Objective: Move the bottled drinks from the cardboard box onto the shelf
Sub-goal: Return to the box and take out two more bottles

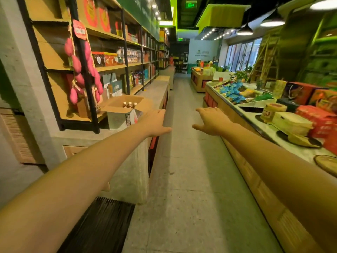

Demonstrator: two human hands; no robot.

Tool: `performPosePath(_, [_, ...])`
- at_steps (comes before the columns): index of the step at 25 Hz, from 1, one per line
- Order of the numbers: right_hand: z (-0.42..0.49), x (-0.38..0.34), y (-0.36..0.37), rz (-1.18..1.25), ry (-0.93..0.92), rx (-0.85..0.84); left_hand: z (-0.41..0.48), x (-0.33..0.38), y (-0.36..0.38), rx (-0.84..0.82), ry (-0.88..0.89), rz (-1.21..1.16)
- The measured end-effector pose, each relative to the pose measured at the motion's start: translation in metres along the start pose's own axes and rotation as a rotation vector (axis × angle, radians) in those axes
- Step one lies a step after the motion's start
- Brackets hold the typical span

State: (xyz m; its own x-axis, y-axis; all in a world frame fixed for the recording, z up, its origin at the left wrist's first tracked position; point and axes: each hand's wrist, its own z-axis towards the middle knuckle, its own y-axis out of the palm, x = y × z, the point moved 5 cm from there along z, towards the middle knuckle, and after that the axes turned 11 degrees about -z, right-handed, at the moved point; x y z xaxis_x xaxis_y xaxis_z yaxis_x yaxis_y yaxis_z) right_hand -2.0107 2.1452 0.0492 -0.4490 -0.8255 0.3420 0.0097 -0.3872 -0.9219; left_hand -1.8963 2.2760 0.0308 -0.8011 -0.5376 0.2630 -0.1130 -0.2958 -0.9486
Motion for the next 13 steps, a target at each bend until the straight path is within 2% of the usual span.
performPosePath(7, [0.176, 0.026, 0.068, 0.031, 0.003, -0.014, 0.170, -0.053, 0.039, -0.044, 0.026, 0.029])
performPosePath(13, [0.371, 0.024, 0.108, 0.041, -0.131, 0.060, 0.329, -0.135, 0.054, 0.004, -0.116, 0.003])
